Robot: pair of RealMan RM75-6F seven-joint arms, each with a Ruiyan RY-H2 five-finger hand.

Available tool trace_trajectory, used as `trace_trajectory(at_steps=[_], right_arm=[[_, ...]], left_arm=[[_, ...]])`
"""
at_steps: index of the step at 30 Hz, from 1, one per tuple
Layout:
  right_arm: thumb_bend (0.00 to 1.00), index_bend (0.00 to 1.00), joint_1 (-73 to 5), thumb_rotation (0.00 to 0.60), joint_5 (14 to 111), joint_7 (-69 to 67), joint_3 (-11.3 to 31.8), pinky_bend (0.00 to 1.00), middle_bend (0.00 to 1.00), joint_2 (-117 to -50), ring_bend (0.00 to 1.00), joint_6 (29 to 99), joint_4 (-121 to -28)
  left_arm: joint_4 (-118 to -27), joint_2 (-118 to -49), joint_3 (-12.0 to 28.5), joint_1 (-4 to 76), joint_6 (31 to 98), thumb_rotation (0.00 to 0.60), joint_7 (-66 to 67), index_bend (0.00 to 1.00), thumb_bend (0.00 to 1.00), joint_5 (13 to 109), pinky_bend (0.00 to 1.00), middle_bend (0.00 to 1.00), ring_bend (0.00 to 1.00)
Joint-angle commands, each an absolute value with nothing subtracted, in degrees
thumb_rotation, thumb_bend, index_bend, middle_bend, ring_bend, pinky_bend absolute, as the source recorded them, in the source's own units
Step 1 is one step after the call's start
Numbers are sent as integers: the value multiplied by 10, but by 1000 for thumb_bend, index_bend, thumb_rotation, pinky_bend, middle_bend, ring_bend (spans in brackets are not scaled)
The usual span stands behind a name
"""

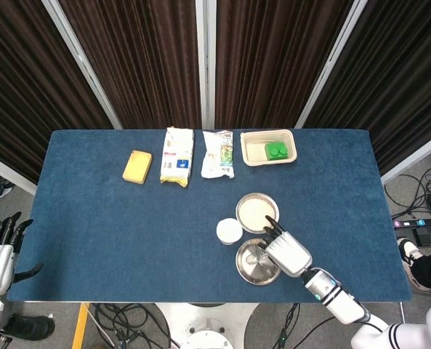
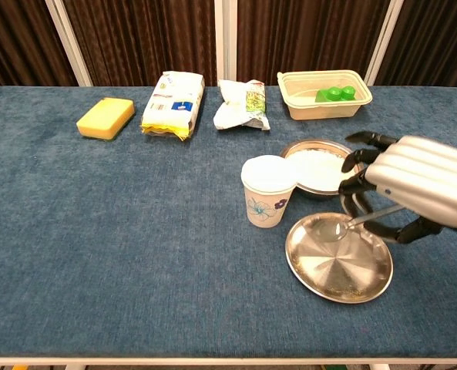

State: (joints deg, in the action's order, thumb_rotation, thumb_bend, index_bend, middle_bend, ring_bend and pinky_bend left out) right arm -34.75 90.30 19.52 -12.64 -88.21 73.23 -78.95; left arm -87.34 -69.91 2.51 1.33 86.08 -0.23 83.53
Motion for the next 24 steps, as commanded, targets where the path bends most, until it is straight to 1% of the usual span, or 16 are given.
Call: trace_trajectory(at_steps=[1,3,6,8,13,16,19,21,23,24], right_arm=[[305,587,-330,600,913,184,-116,0,552,-907,191,735,-765],[275,553,-322,600,913,185,-111,0,531,-917,176,732,-757],[231,475,-315,600,913,190,-105,0,481,-924,147,726,-755],[218,430,-311,600,914,192,-99,0,448,-924,130,724,-759],[216,401,-303,600,913,191,-86,0,423,-908,125,726,-784],[224,391,-290,600,909,191,-69,0,414,-875,136,755,-812],[239,357,-265,600,885,192,-45,0,394,-821,142,796,-849],[249,285,-244,600,865,186,-33,0,352,-777,125,822,-880],[256,191,-219,600,842,174,-27,0,283,-733,73,843,-914],[258,132,-209,600,833,165,-27,0,234,-715,36,849,-929]], left_arm=[[-872,-700,25,13,861,600,-4,216,87,835,48,137,71],[-870,-700,24,13,861,600,-5,216,87,835,48,137,71],[-868,-702,24,13,861,600,-8,216,87,835,48,137,71],[-867,-703,23,13,861,600,-9,216,87,836,48,137,71],[-865,-704,23,12,862,600,-11,216,87,838,48,137,71],[-863,-704,22,13,861,600,-13,216,87,838,48,137,71],[-860,-705,22,15,858,600,-15,216,88,838,48,137,71],[-859,-706,23,16,856,600,-16,216,87,836,48,137,71],[-858,-708,23,17,854,600,-15,216,87,836,48,137,71],[-858,-709,23,18,853,600,-15,216,87,836,48,137,71]])
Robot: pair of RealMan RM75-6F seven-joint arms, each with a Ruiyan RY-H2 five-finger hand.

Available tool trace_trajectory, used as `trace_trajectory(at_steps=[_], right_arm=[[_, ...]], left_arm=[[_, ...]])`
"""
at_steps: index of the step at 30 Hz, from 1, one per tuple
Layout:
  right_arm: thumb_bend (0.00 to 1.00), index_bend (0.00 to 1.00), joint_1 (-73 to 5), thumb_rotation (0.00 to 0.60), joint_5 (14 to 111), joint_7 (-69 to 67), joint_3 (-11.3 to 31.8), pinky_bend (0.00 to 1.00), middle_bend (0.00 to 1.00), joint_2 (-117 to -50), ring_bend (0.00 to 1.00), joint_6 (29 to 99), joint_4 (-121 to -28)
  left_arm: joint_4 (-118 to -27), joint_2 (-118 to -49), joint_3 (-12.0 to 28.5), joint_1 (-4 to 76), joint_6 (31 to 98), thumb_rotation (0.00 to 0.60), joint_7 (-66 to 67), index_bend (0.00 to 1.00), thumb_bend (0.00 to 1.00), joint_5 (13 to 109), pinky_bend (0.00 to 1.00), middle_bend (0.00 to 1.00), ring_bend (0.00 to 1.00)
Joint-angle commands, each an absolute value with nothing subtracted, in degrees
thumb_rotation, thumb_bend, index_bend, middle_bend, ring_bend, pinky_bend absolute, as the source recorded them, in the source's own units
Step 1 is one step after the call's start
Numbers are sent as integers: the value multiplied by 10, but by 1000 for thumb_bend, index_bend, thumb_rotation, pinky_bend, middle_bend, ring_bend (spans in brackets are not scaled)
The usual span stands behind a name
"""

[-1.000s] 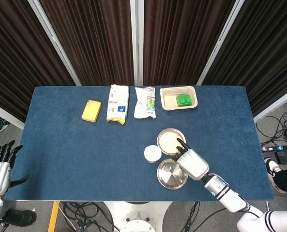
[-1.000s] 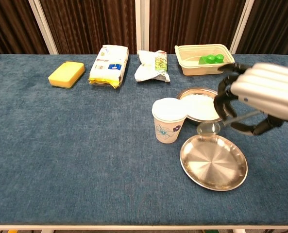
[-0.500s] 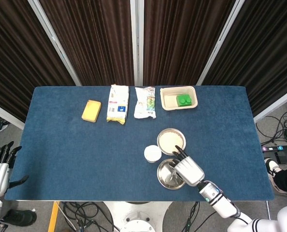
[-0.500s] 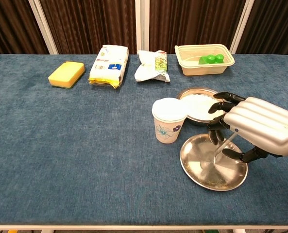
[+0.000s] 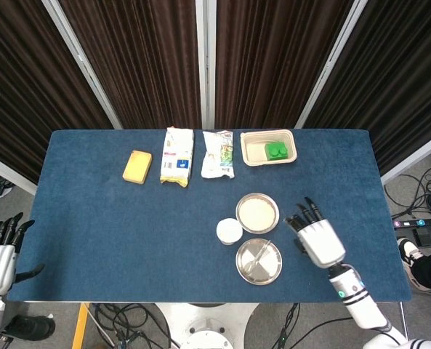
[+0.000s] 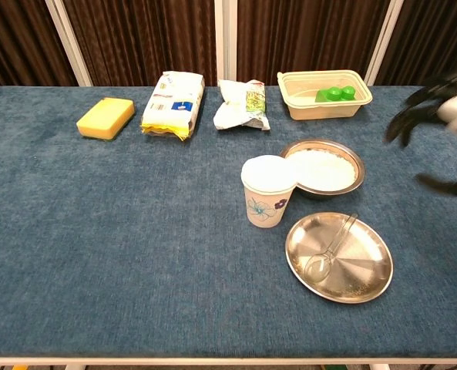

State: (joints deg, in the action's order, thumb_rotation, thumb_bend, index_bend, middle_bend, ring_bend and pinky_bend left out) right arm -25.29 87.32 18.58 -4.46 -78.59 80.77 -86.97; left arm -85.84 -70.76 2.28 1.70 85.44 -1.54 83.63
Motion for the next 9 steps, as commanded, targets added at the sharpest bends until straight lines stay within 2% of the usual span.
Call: trace_trajectory(at_steps=[1,4,9], right_arm=[[259,76,-199,600,825,153,-27,0,187,-697,13,853,-945],[261,1,-168,600,810,103,-33,0,111,-646,0,867,-986],[268,0,-131,600,814,60,-35,0,95,-608,0,891,-1002]], left_arm=[[-859,-709,24,19,853,600,-14,216,87,836,48,137,71],[-860,-710,24,21,851,600,-11,216,87,836,48,137,71],[-864,-711,27,25,848,600,-4,216,87,835,48,137,71]])
